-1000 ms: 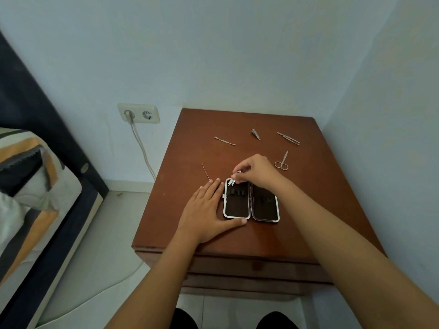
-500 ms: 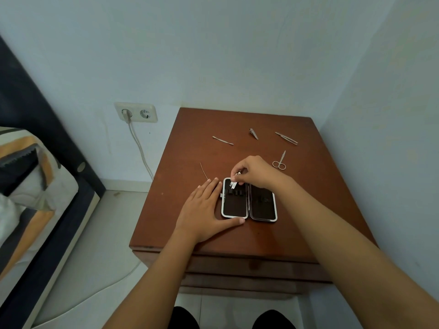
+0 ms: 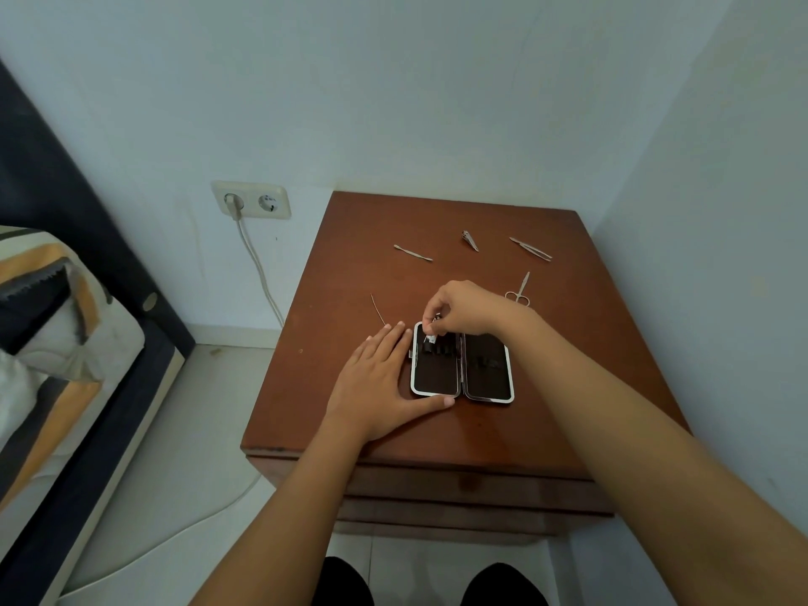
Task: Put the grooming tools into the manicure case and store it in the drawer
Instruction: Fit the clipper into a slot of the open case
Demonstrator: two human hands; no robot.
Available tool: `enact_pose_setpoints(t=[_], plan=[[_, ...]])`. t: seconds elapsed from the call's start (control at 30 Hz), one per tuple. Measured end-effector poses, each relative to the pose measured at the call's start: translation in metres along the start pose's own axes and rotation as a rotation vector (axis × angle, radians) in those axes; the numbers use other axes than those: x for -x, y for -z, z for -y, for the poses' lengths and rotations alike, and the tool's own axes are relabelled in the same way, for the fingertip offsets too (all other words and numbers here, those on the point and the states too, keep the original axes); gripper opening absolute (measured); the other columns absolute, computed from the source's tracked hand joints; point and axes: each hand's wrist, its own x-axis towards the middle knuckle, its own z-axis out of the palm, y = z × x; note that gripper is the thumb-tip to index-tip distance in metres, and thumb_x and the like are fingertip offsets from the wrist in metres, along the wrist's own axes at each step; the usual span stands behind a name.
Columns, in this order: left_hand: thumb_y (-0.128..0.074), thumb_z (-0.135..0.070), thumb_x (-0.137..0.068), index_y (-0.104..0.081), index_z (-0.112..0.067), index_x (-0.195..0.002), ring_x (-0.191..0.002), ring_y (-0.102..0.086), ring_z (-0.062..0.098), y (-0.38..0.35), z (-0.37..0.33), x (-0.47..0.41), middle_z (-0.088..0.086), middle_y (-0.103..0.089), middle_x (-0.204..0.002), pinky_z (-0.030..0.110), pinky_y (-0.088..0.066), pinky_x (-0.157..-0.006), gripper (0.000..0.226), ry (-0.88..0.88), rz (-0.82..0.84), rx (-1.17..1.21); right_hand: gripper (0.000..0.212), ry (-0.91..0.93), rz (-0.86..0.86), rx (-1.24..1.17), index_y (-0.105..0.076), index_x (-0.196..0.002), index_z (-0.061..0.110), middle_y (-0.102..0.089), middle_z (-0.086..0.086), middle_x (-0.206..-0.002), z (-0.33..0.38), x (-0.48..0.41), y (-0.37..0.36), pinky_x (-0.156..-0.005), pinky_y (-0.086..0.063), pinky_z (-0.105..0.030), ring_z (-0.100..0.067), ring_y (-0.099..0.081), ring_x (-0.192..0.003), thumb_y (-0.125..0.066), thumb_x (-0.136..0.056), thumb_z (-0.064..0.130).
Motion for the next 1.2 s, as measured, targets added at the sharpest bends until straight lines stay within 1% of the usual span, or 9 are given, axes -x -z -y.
enact_pose_setpoints(t=[0.07,0.2,0.4,0.53,0.63,0.77,0.9,1.07,1.2], plan=[[-0.028,-0.090,-0.062,-0.013,-0.021,-0.150,-0.145,-0.003,0.008,0.001,0.000,0.000,-0.007,-0.010,-0.158,0.028,-0.001,-0.117,0.113,0.001,0.006,-0.001,0.009,-0.007,0.008,0.047,-0.070,-0.079,0.023,-0.053,0.011,-0.066,0.002,-0.002,0.000,-0.053,-0.034,-0.019,-0.001,-0.044,-0.061,-0.064,-0.082,0.017],[-0.026,-0.091,-0.061,-0.012,-0.022,-0.150,-0.145,-0.002,0.007,0.001,0.000,-0.001,-0.008,-0.010,-0.158,0.029,-0.002,-0.118,0.114,0.003,0.008,-0.009,0.015,-0.030,-0.017,0.048,-0.070,-0.071,0.024,-0.053,0.011,-0.070,0.003,-0.005,-0.002,-0.055,-0.039,-0.021,-0.005,-0.048,-0.065,-0.062,-0.078,0.013],[-0.027,-0.090,-0.063,-0.013,-0.022,-0.150,-0.145,-0.003,0.008,-0.001,0.000,-0.001,-0.007,-0.010,-0.158,0.030,-0.002,-0.118,0.112,0.001,0.007,-0.001,0.009,0.022,-0.096,-0.028,-0.073,-0.074,0.019,-0.068,-0.001,-0.088,0.001,-0.002,-0.009,-0.071,-0.044,-0.025,-0.011,-0.055,-0.084,-0.065,-0.080,0.022],[-0.029,-0.090,-0.063,-0.014,-0.021,-0.150,-0.145,-0.003,0.007,-0.002,0.001,-0.001,-0.007,-0.011,-0.158,0.030,-0.003,-0.118,0.112,0.004,-0.001,-0.001,0.009,0.030,-0.094,0.003,-0.074,-0.081,0.017,-0.060,0.002,-0.080,0.004,-0.003,-0.011,-0.065,-0.040,-0.021,-0.005,-0.049,-0.074,-0.065,-0.082,0.019],[-0.031,-0.090,-0.064,-0.014,-0.022,-0.150,-0.145,-0.003,0.007,-0.002,0.001,-0.001,-0.008,-0.010,-0.158,0.029,-0.002,-0.117,0.111,0.004,-0.001,-0.001,0.010,0.014,-0.087,0.009,-0.074,-0.076,0.020,-0.056,0.006,-0.073,0.004,-0.004,-0.010,-0.057,-0.038,-0.020,-0.008,-0.050,-0.070,-0.065,-0.080,0.016],[-0.033,-0.089,-0.065,-0.014,-0.022,-0.150,-0.145,-0.004,0.008,-0.001,0.001,0.000,-0.007,-0.011,-0.158,0.030,-0.003,-0.118,0.110,0.003,-0.007,0.008,0.017,0.003,-0.073,0.014,-0.069,-0.068,0.024,-0.060,0.001,-0.078,0.005,-0.004,-0.010,-0.052,-0.038,-0.019,-0.007,-0.049,-0.063,-0.062,-0.079,0.013],[-0.033,-0.089,-0.065,-0.013,-0.022,-0.150,-0.145,-0.003,0.008,-0.002,0.001,-0.001,-0.007,-0.011,-0.158,0.029,-0.002,-0.117,0.110,0.001,-0.007,0.003,0.018,0.003,-0.080,0.018,-0.069,-0.068,0.024,-0.060,0.005,-0.074,0.004,-0.004,-0.012,-0.053,-0.040,-0.019,-0.013,-0.054,-0.070,-0.061,-0.079,0.012],[-0.033,-0.088,-0.065,-0.012,-0.022,-0.150,-0.145,-0.003,0.007,-0.001,0.000,0.000,-0.008,-0.010,-0.158,0.028,0.000,-0.116,0.109,0.000,-0.004,0.005,0.015,0.010,-0.073,0.036,-0.069,-0.070,0.027,-0.055,0.009,-0.073,-0.002,-0.002,-0.010,-0.055,-0.038,-0.021,-0.011,-0.052,-0.070,-0.063,-0.082,0.019],[-0.034,-0.088,-0.065,-0.013,-0.022,-0.150,-0.145,-0.002,0.007,-0.001,0.000,0.000,-0.008,-0.011,-0.158,0.028,0.000,-0.116,0.110,0.005,-0.011,0.009,0.010,0.010,-0.072,0.076,-0.072,-0.080,0.019,-0.050,0.012,-0.073,-0.003,-0.002,-0.006,-0.062,-0.039,-0.024,-0.007,-0.048,-0.067,-0.062,-0.084,0.019]])
